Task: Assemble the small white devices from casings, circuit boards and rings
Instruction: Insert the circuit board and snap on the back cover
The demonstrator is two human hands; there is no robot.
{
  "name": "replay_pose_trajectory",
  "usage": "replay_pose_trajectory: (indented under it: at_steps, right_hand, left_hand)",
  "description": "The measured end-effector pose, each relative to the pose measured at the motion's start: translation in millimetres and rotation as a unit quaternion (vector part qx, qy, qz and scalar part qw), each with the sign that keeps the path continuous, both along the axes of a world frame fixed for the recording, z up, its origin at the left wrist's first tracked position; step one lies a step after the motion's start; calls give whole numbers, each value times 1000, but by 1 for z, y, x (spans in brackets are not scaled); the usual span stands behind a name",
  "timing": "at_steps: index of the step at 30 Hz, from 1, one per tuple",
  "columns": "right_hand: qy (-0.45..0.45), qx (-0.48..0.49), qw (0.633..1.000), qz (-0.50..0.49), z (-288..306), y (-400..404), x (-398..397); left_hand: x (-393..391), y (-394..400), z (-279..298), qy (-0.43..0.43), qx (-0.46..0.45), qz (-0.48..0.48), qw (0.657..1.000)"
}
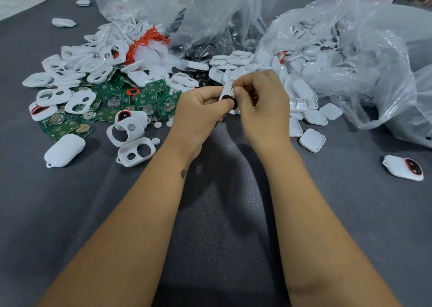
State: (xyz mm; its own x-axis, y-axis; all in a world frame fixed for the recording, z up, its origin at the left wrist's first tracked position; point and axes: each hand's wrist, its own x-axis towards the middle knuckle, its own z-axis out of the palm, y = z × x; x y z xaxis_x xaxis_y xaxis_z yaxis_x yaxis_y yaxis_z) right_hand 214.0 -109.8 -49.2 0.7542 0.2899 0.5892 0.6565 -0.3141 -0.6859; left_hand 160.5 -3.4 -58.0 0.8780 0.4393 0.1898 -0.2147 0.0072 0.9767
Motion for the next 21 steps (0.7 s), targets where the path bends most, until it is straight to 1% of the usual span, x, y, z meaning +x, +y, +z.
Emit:
replay_pose_trajectory:
  at_steps: [4,7,9,12,14,15,17,21]
  right_hand:
    - [1,23,1000,-2,-1,1,-2]
    - [38,73,997,-13,1,3,-5]
    - [82,101,991,-13,3,4,-6]
    - [179,131,975,3,6,5,-6]
    - [229,129,965,12,6,6,-5]
    - [240,115,964,13,7,6,-5]
    - [237,82,968,9,7,6,-4]
    - [210,79,974,-17,5,6,-3]
  left_hand:
    - [0,0,0,1,-15,-4,1000]
    - [0,0,1,1,-32,-9,999]
    - [-1,-1,1,-5,-37,-9,999]
    - [-1,-2,2,-19,-36,-1,999]
    - [-1,-2,2,-27,-30,2,999]
    - [-2,-1,2,-29,-27,3,999]
    - [-2,-1,1,-30,-18,4,999]
    - [-2,-4,0,-16,11,-2,1000]
